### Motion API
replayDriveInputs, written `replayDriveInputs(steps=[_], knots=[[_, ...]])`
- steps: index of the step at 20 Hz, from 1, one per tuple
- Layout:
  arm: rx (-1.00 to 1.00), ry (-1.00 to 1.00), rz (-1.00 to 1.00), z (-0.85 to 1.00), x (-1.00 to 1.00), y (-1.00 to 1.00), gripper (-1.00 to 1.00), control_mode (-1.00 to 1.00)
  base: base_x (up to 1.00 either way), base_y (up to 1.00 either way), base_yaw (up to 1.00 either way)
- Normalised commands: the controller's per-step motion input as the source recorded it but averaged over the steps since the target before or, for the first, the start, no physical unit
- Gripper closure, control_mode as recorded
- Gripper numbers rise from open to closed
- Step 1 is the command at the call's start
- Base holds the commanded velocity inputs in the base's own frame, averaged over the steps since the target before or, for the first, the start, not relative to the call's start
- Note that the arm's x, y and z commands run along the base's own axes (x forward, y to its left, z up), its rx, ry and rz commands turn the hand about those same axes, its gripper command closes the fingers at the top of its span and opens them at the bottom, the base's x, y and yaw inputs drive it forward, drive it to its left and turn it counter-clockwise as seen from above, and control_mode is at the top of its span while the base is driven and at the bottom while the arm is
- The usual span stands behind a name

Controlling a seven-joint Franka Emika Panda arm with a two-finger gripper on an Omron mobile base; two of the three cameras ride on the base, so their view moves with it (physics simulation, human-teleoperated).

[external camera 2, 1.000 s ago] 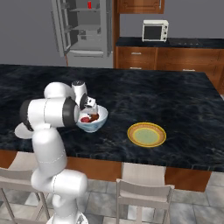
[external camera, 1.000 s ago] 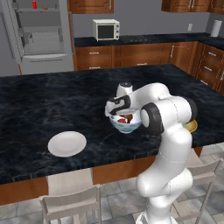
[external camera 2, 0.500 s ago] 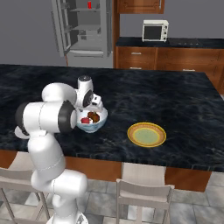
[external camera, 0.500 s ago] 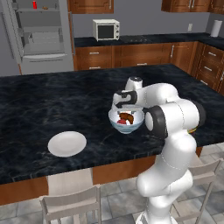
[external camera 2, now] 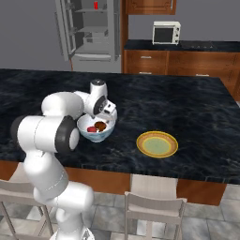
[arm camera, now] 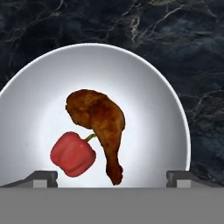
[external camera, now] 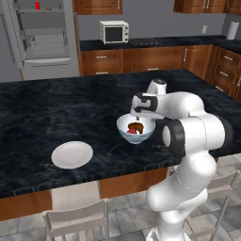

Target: Pick the chicken drumstick and bell pepper from their plates and place them in the bowl. Then put the bowl in the fridge.

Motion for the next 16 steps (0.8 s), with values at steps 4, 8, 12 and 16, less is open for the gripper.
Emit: replayDriveInputs(steps=[4,8,12,16], knots=[[0.00,0.07,-0.15,0.00,-0.20,-0.27,-1.00,-1.00,0.00,0.00,0.00],[0.00,0.07,-0.13,-0.03,-0.17,-0.26,-1.00,-1.00,0.00,0.00,0.00],[0.00,0.04,0.00,-0.17,-0.11,-0.27,-1.00,-1.00,0.00,0.00,0.00],[0.00,0.02,0.00,-0.26,-0.02,-0.18,-1.00,-1.00,0.00,0.00,0.00]])
